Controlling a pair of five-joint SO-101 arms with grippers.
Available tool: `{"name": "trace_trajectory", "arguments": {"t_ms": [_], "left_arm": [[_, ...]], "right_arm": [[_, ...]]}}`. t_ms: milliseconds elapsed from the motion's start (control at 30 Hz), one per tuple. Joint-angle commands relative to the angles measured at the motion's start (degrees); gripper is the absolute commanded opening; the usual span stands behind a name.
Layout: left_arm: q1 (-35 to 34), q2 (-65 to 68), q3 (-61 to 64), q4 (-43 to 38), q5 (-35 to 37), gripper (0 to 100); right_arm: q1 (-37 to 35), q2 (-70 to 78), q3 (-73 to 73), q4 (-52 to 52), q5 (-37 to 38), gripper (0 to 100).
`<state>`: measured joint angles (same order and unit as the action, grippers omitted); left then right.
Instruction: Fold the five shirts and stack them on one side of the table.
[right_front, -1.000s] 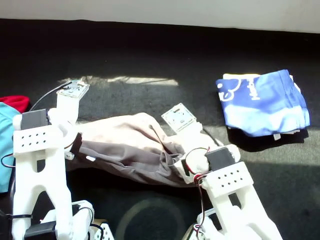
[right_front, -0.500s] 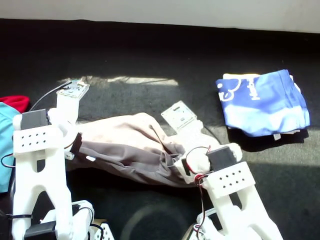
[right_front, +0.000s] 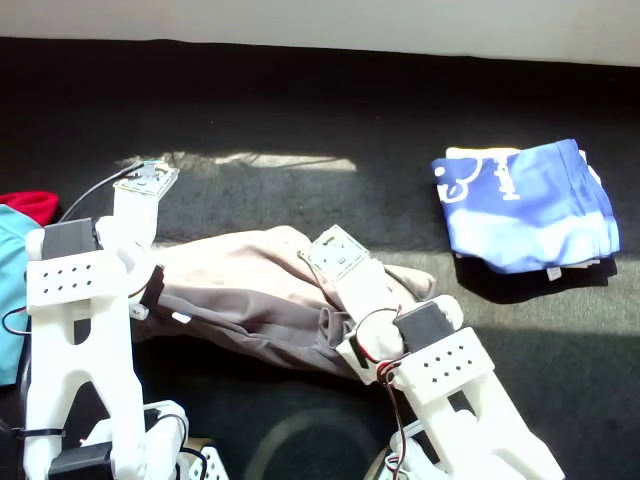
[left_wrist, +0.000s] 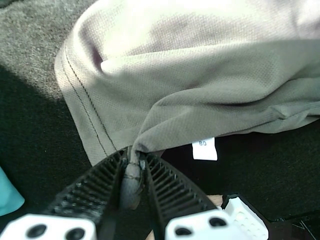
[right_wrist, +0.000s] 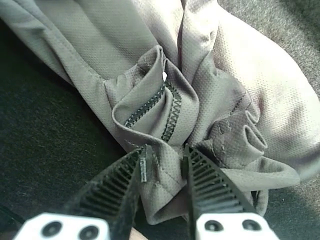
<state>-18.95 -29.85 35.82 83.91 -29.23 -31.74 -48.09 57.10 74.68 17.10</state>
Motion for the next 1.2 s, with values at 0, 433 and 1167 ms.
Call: {"name": "trace_trajectory", "arguments": {"t_ms": [0,433,1167], "left_arm": [[-0.04,-1.19,-0.22,-0.44,-0.18,1],[-0.04,-1.19,-0.22,-0.26,-0.18,1],[-0.04,-1.19,-0.22,-0.44,-0.18,1]], "right_arm": [[-0.40,-1.01,1.10,0.04,0.09,10.2],[4.18,-1.10,-3.03,2.68,0.26,23.7],[-3.65,-1.10,-8.31,11.47,0.00,23.5]]}}
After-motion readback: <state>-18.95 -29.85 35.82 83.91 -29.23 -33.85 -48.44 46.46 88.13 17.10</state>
